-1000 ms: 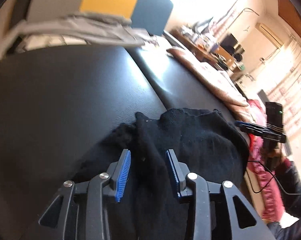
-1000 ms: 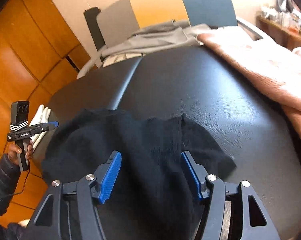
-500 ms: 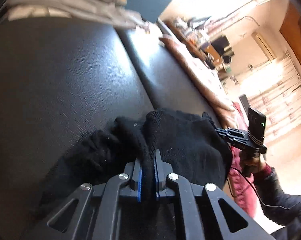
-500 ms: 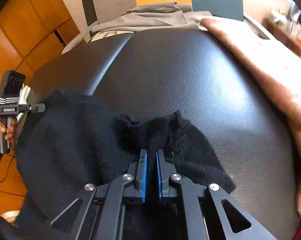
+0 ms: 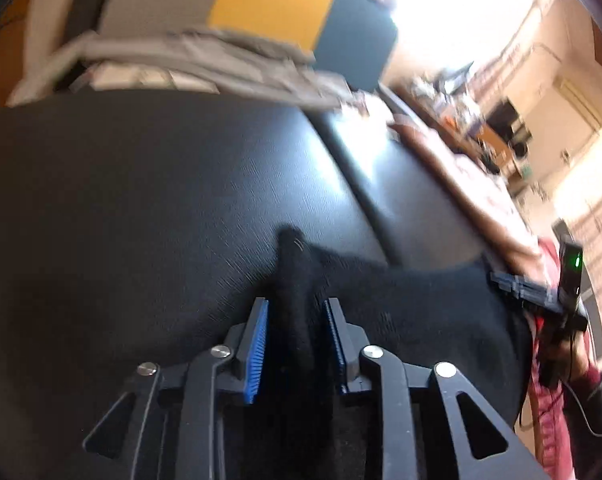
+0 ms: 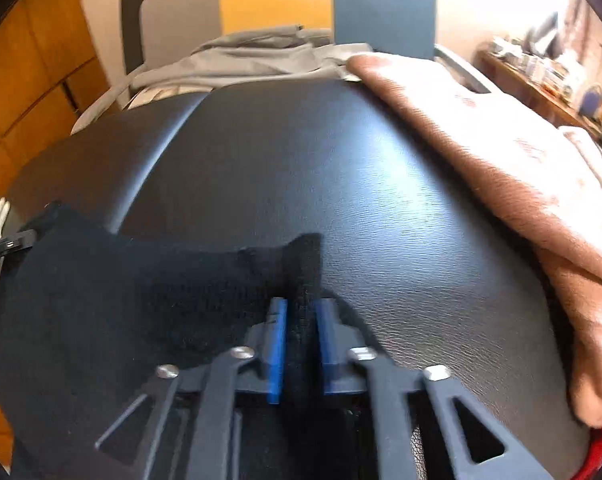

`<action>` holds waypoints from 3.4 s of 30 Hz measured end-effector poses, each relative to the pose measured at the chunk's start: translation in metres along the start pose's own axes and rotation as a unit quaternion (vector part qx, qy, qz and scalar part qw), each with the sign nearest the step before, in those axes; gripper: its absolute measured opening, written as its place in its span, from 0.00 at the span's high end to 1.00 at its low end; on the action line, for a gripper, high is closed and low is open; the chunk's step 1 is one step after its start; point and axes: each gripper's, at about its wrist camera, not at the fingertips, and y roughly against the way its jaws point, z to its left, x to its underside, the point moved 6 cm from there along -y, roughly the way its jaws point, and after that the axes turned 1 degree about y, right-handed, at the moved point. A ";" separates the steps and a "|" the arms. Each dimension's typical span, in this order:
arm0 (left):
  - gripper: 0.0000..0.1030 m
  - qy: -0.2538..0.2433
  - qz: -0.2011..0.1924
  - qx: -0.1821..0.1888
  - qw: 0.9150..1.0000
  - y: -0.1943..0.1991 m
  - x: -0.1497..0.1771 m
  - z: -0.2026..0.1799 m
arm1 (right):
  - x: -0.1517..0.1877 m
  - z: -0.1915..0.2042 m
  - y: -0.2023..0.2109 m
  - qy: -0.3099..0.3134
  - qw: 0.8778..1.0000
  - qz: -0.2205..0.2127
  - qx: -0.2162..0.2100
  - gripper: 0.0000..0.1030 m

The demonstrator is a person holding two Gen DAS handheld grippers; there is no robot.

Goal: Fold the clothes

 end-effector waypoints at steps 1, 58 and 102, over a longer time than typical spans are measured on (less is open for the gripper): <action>0.68 0.015 -0.027 -0.008 0.999 0.014 -0.004 0.007 | 0.001 -0.002 0.005 -0.004 1.000 -0.007 0.009 0.54; 0.73 -0.065 0.034 -0.020 0.997 0.019 0.027 -0.016 | 0.013 0.105 -0.009 0.056 0.991 -0.079 -0.095 0.00; 0.83 0.001 -0.008 -0.119 0.993 0.019 0.071 0.019 | 0.010 0.107 -0.013 0.054 0.992 -0.082 -0.078 0.00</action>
